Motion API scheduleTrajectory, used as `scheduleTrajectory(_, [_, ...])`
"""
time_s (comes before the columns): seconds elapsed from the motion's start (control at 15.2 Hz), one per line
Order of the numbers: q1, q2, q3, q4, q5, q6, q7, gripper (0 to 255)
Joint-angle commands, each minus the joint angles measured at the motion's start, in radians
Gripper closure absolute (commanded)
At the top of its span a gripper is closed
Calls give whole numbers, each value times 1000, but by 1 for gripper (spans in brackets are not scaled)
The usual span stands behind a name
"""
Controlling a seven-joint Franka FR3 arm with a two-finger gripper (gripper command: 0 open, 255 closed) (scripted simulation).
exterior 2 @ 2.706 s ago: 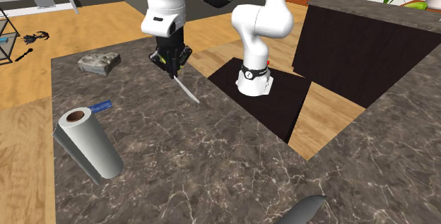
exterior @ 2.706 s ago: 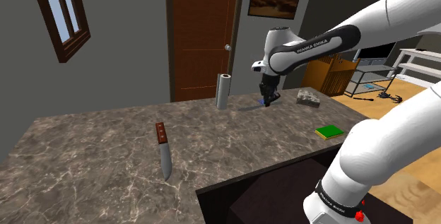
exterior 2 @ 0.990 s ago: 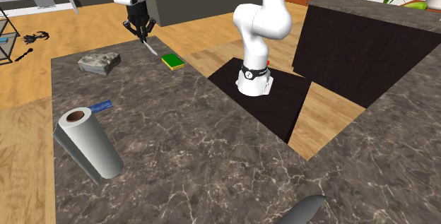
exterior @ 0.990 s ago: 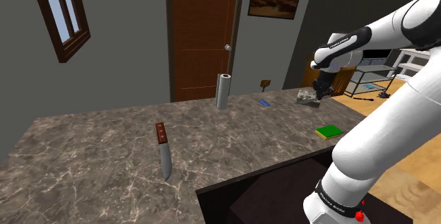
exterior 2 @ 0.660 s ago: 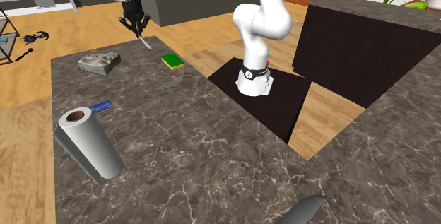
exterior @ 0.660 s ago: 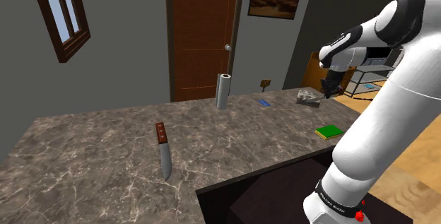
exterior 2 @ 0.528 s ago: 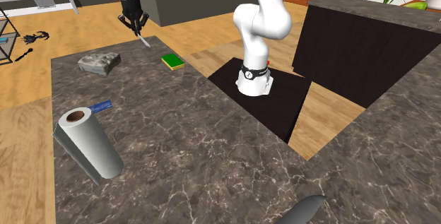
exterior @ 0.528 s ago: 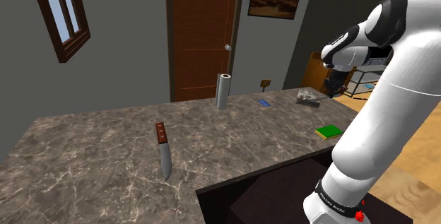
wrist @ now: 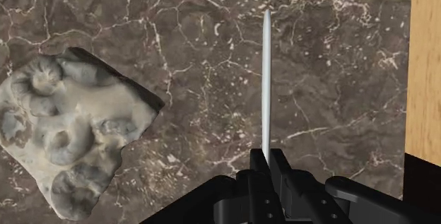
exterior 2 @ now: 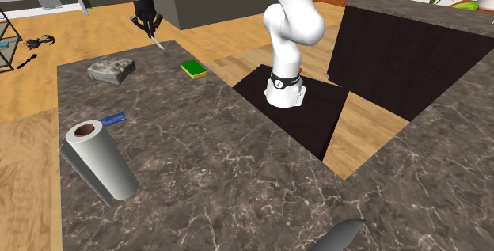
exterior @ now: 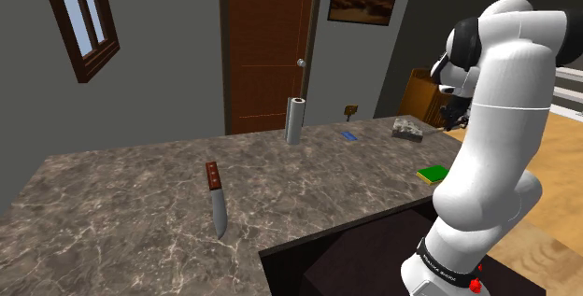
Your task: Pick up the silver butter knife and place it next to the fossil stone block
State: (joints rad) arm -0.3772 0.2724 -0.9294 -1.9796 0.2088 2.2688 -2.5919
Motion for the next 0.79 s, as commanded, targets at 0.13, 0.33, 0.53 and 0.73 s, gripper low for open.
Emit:
scheduleTrajectory(0.13, [-22,35,22,-15,40,39,-26,255])
scheduleTrajectory(0.33, [-37,61,39,-30,69,71,-43,255])
scheduleTrajectory(0.53, [-54,87,59,-42,98,102,-62,255])
scheduleTrajectory(0.73, [-71,114,81,-52,128,132,-80,255])
